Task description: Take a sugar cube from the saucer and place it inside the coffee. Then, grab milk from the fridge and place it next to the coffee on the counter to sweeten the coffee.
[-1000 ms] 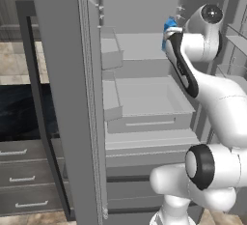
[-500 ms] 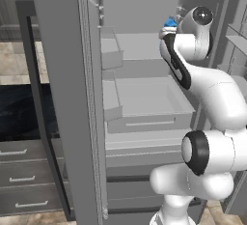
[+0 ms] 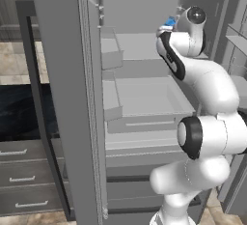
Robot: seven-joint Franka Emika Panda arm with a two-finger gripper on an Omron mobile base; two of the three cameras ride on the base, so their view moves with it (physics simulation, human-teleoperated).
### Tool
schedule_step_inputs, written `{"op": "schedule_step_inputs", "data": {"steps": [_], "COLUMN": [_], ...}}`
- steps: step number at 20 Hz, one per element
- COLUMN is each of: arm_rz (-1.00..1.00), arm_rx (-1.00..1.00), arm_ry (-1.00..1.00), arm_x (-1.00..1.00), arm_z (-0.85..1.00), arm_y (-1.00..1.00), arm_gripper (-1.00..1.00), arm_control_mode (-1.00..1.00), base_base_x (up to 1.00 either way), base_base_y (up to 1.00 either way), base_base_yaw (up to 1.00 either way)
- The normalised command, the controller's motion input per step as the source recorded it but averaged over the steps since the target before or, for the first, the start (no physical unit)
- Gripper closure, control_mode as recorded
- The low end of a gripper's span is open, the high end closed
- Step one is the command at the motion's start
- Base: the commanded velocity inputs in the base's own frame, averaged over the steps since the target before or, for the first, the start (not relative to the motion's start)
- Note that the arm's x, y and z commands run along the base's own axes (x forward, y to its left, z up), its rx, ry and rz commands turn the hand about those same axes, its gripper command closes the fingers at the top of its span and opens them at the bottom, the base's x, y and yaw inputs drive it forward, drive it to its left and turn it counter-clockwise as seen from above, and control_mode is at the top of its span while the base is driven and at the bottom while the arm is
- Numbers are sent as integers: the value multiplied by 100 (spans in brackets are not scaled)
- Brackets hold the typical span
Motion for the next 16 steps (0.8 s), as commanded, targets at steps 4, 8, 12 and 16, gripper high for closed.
{"op": "schedule_step_inputs", "data": {"steps": [4,8,12,16], "arm_rz": [2,3,2,2], "arm_rx": [0,0,0,0], "arm_ry": [0,0,0,0], "arm_x": [42,40,37,35], "arm_z": [-5,-7,-7,-5], "arm_y": [-1,-7,-8,-10], "arm_gripper": [-100,-100,-100,-100], "arm_control_mode": [-100,-100,-100,-100], "base_base_x": [0,0,0,0], "base_base_y": [0,0,0,0], "base_base_yaw": [0,0,0,0]}}
